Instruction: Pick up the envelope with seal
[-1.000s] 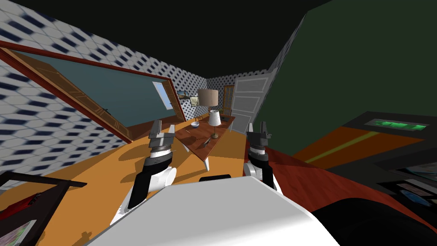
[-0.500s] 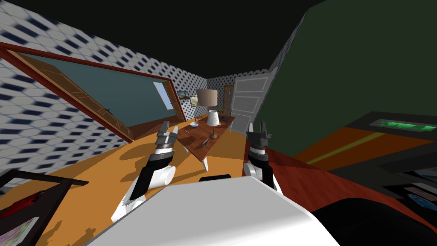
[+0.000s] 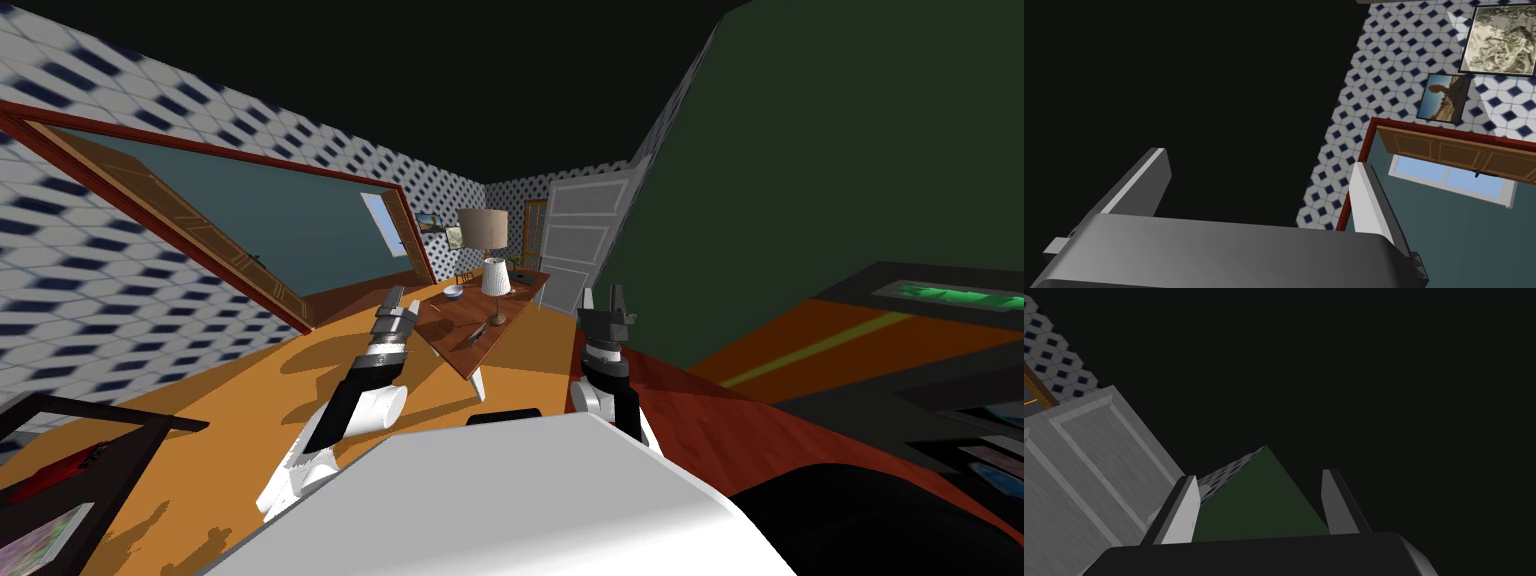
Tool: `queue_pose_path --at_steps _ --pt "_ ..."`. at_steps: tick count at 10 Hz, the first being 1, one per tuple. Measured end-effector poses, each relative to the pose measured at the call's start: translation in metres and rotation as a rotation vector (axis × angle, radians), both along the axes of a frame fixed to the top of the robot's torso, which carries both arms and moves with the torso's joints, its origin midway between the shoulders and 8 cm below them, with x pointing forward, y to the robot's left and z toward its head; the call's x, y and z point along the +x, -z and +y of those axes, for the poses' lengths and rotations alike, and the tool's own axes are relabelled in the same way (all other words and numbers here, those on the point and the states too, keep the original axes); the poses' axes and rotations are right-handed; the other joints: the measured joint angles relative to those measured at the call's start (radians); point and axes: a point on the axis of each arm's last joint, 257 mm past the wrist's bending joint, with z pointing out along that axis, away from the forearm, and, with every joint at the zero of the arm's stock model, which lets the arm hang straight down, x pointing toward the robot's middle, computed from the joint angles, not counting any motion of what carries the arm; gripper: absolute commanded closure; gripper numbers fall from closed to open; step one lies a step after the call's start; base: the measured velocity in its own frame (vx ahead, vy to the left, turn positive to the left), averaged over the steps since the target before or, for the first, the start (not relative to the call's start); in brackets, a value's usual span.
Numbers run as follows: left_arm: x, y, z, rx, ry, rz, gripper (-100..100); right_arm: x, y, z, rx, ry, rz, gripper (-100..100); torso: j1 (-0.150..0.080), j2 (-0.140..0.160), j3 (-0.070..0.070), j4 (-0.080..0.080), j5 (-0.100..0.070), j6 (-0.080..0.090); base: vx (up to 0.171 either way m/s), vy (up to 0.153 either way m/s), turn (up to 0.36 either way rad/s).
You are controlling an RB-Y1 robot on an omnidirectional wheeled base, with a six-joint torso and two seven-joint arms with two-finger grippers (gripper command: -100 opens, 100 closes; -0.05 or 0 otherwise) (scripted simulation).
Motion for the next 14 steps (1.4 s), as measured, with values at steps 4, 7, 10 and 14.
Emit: queue_pose_path --at_steps 4,7,10,14 --pt "0.018 0.023 0.015 -0.01 -0.019 0.1 -100 0.0 0.0 0.0 0.0 0.0 0.0 0 -0.002 0.0 0.0 0.0 0.0 0.0 0.01 -0.058 0.012" --pt "0.031 0.045 0.032 -0.032 -0.041 0.188 -100 0.0 0.0 0.0 0.0 0.0 0.0 0 -0.003 0.0 0.0 0.0 -0.001 0.0 0.013 -0.067 0.011" --pt "0.041 0.066 0.048 -0.053 -0.064 0.269 -100 0.0 0.0 0.0 0.0 0.0 0.0 0 -0.002 -0.001 0.0 0.0 0.0 0.0 0.016 -0.058 0.008" --pt "0.05 0.091 0.066 -0.088 -0.092 0.361 -100 0.0 0.0 0.0 0.0 0.0 0.0 0 0.0 0.0 0.0 0.0 0.0 0.0 0.018 -0.062 0.003"
